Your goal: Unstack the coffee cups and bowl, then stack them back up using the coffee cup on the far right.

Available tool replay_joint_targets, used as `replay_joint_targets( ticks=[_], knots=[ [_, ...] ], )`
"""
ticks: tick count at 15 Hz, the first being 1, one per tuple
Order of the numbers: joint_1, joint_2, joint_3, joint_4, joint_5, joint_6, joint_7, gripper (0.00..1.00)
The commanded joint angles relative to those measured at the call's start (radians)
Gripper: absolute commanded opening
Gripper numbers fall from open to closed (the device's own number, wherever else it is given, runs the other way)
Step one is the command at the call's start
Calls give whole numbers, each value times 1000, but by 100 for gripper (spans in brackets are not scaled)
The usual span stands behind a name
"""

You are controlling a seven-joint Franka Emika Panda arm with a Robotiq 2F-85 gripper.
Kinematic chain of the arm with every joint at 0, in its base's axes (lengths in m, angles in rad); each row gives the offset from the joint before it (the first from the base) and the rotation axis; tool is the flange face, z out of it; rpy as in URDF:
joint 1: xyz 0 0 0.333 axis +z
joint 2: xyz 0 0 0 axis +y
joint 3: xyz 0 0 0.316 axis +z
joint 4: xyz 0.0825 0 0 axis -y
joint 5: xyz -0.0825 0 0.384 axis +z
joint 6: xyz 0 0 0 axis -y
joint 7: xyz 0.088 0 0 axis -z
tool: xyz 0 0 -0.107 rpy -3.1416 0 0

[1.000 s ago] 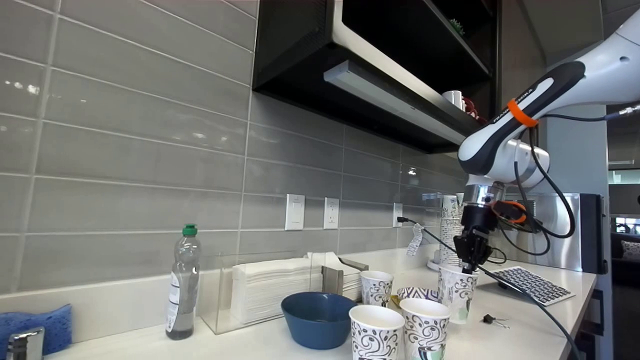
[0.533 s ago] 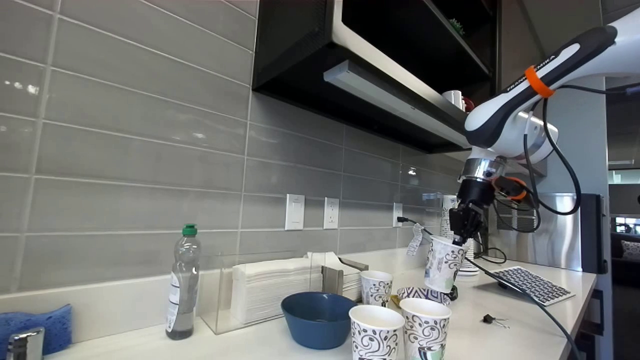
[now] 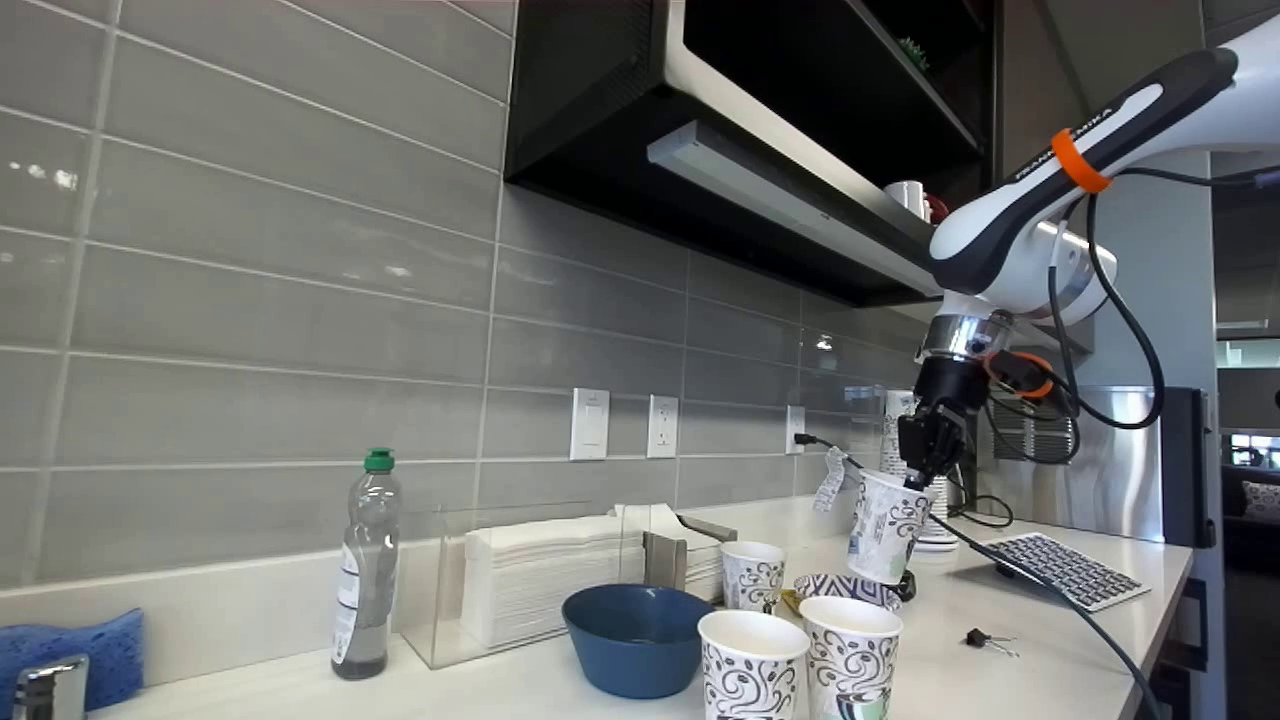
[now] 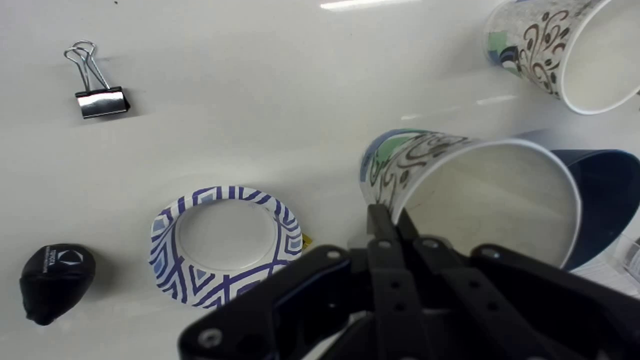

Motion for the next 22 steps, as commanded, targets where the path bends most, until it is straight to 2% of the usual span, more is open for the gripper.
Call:
replay_joint_targets(
  ticks=[1,5,10,16,22],
  knots=[
    [12,0,-12,1,-3,-1,2,3],
    [25,-9,4,37,-26,-41,19,1],
    [77,24,43,136,-27,-113,27,1],
    [123,122,94,266,-30,-105,61,1],
    [106,230,105,374,-78,-72,84,1]
  ],
)
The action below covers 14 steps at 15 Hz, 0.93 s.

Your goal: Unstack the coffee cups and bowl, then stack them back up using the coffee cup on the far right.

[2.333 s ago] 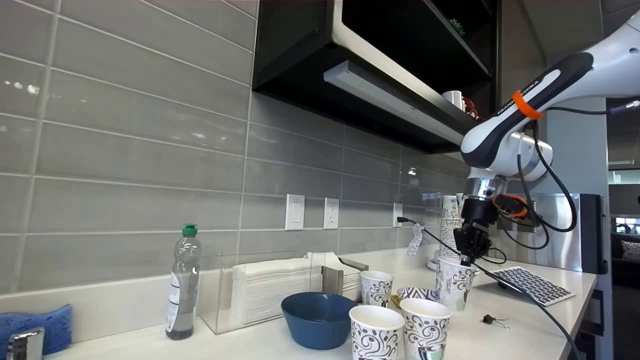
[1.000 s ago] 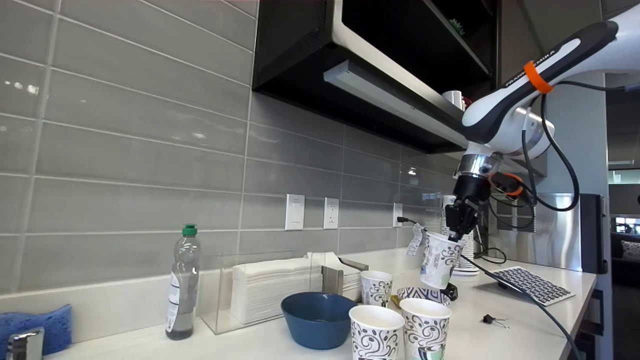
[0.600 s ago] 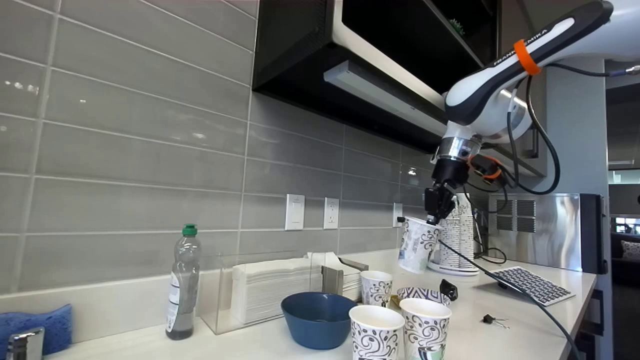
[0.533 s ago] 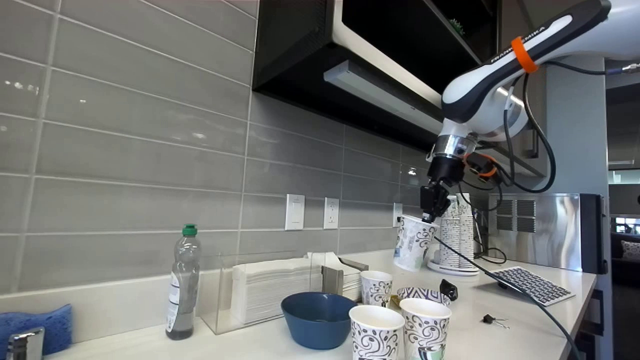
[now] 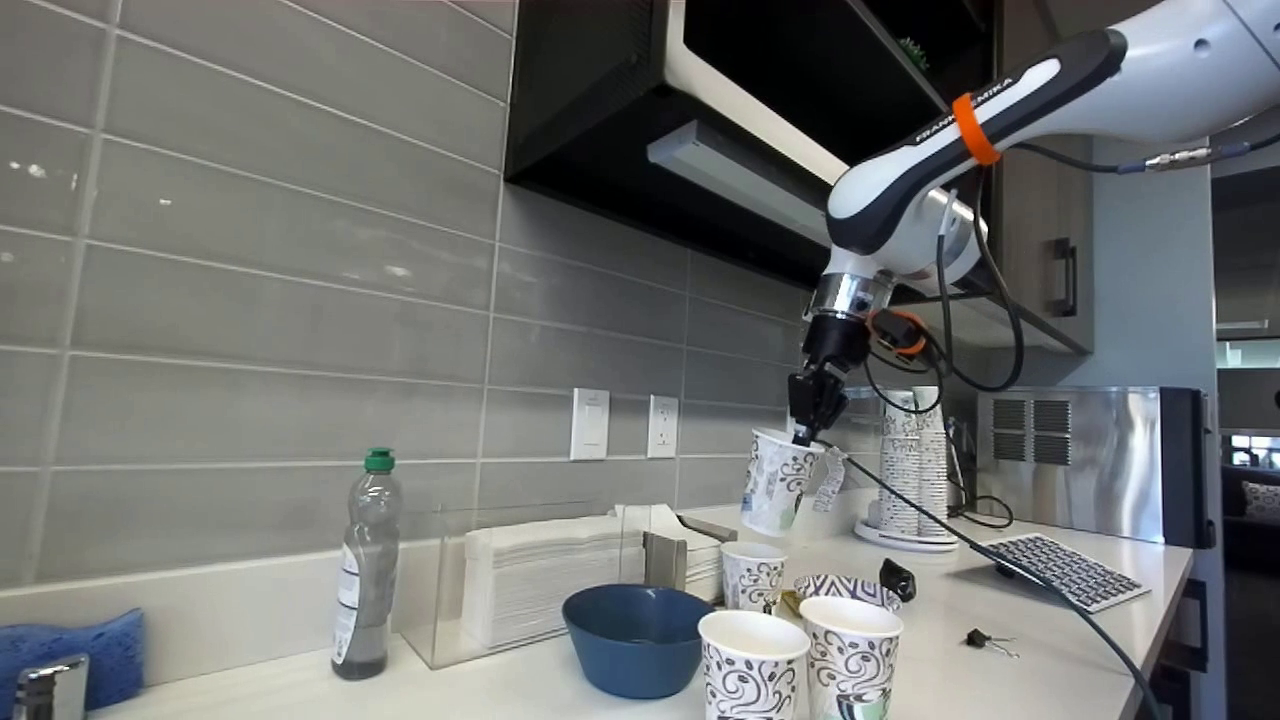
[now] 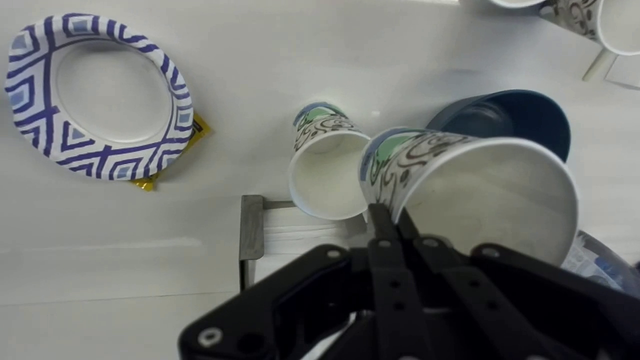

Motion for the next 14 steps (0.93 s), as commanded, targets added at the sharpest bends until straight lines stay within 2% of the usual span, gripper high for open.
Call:
replay_joint_targets(
  ticks=[1,14],
  knots=[
    [-17,74,6,91,-33,-6,31,1],
    [-28,146,18,133,-41,-7,22,1]
  ],
)
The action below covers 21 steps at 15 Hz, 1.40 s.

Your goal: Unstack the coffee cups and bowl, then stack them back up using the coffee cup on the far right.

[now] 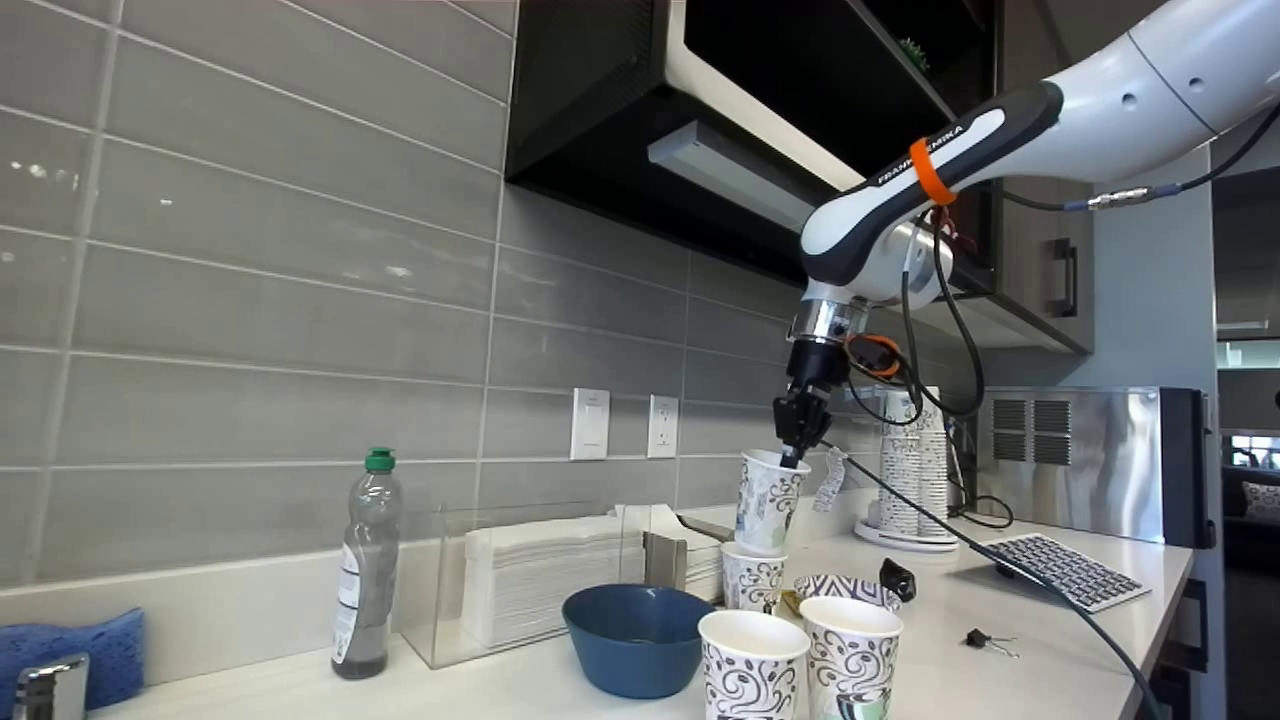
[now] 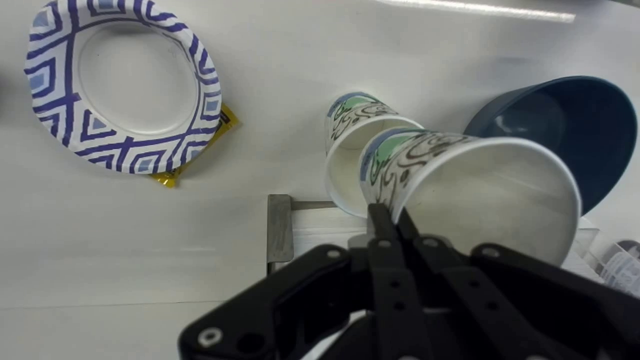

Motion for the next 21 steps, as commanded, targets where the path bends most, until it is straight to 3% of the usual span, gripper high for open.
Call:
replay_joint_targets(
  ticks=[1,13,14,15,17,21],
  knots=[
    [-19,24,18,38,2,-17,12,1],
    [-18,51,21,47,-6,-15,19,1],
    [-19,54,22,48,-6,-15,20,7],
    [-20,57,22,52,-1,-21,19,30],
    [-24,60,21,60,11,-33,26,34],
    [-32,40,21,74,27,-62,23,59]
  ],
)
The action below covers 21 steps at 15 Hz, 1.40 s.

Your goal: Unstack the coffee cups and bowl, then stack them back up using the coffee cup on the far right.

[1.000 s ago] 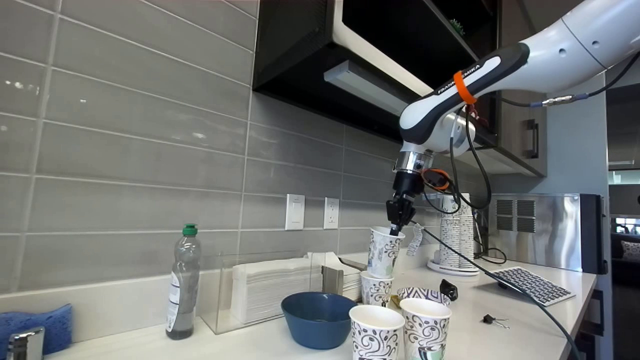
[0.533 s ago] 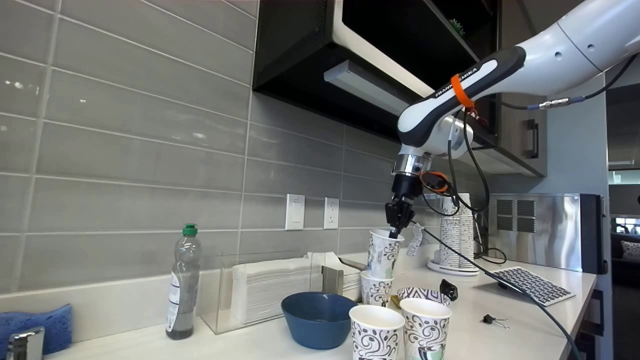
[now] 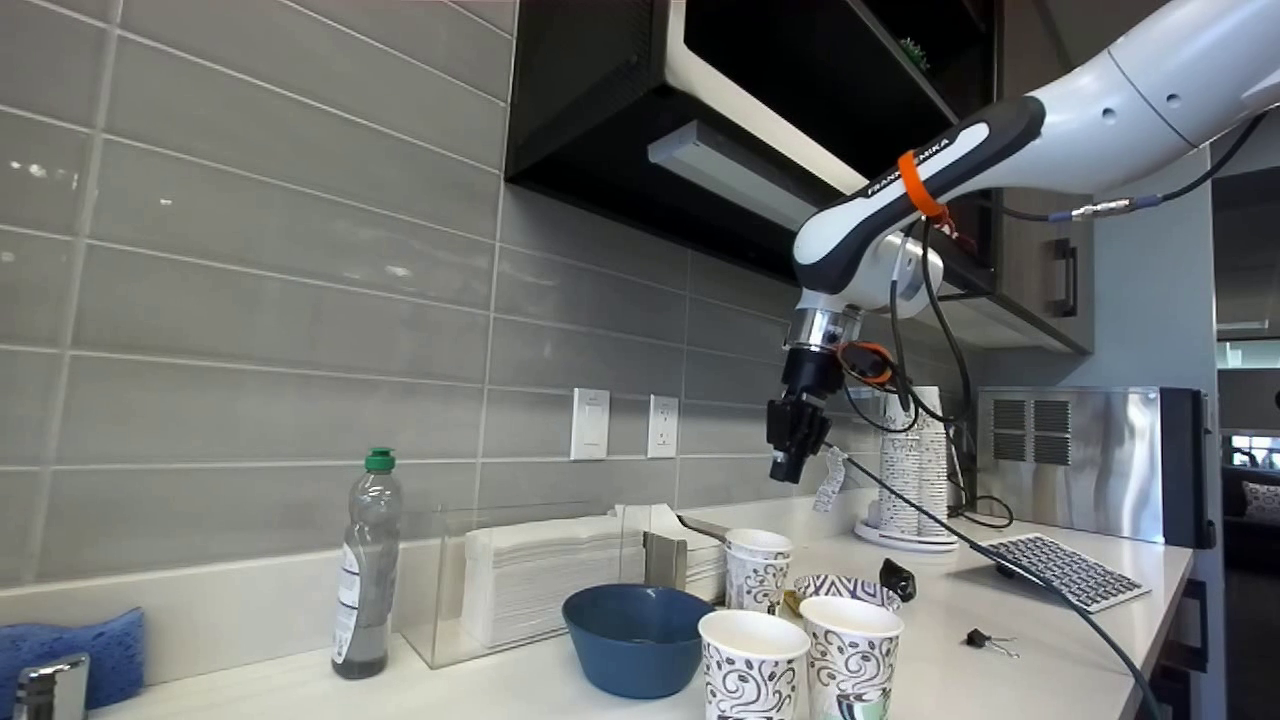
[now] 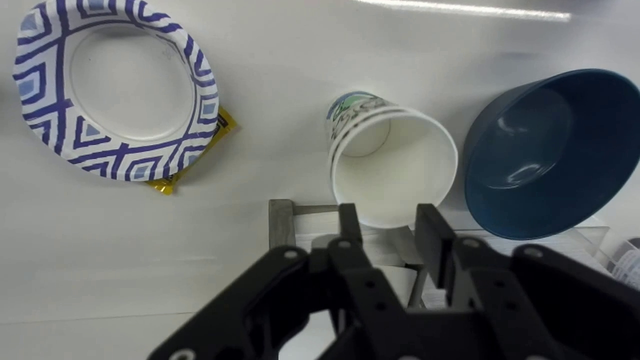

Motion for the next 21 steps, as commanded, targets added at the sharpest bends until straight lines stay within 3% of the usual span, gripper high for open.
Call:
replay_joint_targets(
  ticks=[1,3,7,8,9,11,16,21],
  knots=[
    [-20,0,19,9,-4,-9,3,42],
    [-23,-1,18,24,-3,-26,3,57],
    [-23,-1,18,26,-3,-29,3,59],
    [-23,-1,18,26,-3,-29,3,84],
    [-29,19,0,32,-25,20,67,85],
    [-53,47,-25,35,-32,83,140,98],
    [-128,130,-72,45,-38,177,208,100],
    [-185,213,-66,62,-38,160,137,100]
  ],
)
